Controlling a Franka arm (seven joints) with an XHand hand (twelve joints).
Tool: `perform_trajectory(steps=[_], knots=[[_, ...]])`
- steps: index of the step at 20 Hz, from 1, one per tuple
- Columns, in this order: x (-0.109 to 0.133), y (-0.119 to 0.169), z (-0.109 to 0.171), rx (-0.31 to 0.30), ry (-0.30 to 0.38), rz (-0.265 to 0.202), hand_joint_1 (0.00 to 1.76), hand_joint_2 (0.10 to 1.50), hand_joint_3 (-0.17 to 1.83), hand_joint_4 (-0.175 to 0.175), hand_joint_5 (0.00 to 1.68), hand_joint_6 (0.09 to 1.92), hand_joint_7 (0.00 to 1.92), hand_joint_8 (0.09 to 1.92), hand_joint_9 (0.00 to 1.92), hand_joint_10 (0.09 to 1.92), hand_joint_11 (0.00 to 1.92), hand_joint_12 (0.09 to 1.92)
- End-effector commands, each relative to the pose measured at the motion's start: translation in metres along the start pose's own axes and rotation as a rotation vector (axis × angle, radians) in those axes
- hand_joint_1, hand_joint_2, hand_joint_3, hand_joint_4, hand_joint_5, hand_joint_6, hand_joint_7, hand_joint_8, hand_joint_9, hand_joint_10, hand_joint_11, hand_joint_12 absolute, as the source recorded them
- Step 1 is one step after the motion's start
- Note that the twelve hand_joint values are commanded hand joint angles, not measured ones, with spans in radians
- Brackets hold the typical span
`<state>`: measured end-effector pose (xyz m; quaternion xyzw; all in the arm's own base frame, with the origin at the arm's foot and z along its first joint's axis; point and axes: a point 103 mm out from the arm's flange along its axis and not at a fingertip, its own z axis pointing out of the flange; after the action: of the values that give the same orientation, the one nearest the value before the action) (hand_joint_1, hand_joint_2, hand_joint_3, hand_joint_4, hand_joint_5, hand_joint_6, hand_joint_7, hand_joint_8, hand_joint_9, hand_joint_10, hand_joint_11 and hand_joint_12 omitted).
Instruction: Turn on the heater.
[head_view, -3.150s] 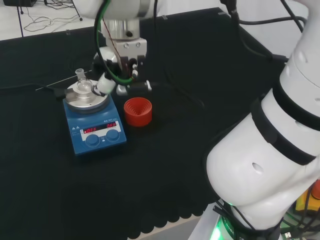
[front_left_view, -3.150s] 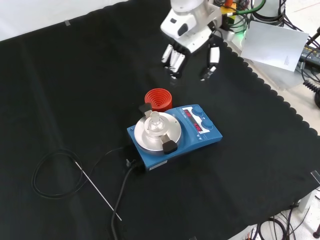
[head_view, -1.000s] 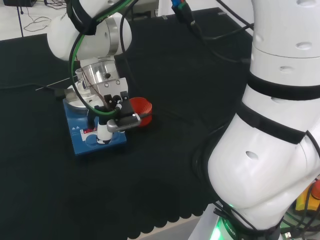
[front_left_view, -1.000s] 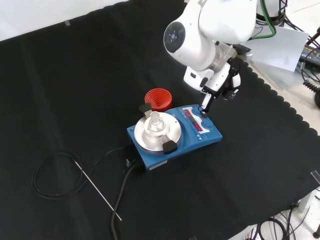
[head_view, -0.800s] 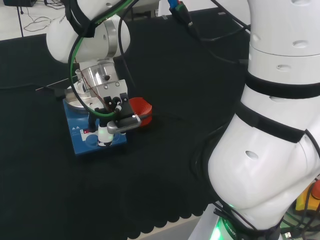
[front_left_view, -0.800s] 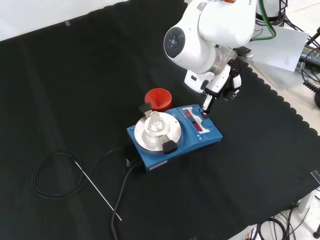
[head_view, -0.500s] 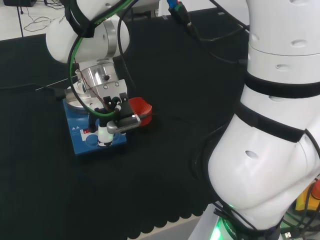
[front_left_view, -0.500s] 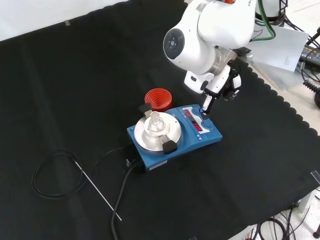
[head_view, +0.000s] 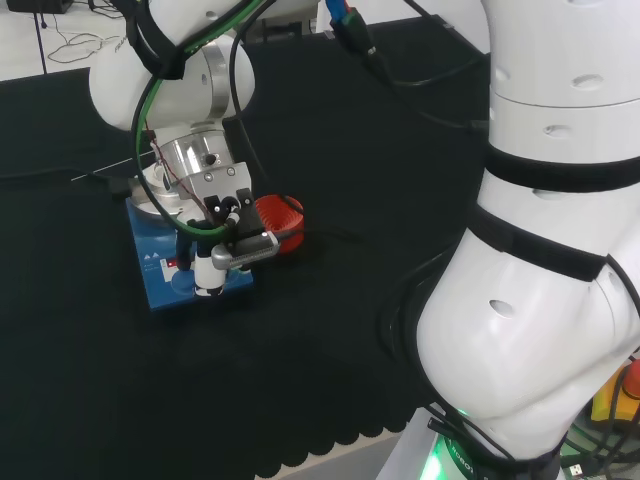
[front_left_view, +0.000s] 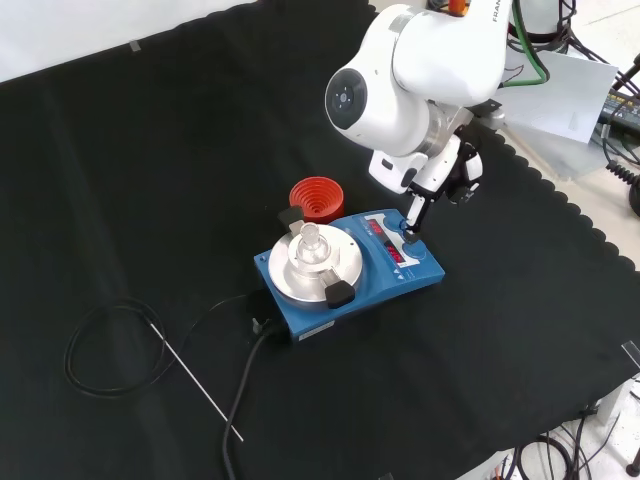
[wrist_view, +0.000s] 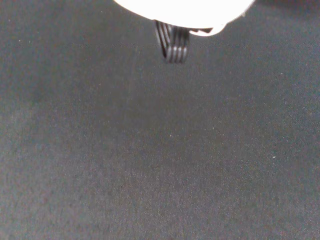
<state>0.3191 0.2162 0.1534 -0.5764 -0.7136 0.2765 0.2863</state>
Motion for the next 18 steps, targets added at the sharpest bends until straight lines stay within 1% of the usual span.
perform_trajectory(steps=[1, 18], knots=[[0.0005, 0.0007, 0.0009, 0.009, -0.005, 0.005, 1.45, 0.65, 1.09, -0.038, 0.30, 0.33, 1.61, 1.52, 1.66, 1.42, 1.21, 1.40], [0.0004, 0.0029, 0.0047, 0.035, -0.007, 0.005, 1.45, 0.65, 1.10, -0.039, 0.33, 0.33, 1.62, 1.52, 1.67, 1.42, 1.22, 1.40]])
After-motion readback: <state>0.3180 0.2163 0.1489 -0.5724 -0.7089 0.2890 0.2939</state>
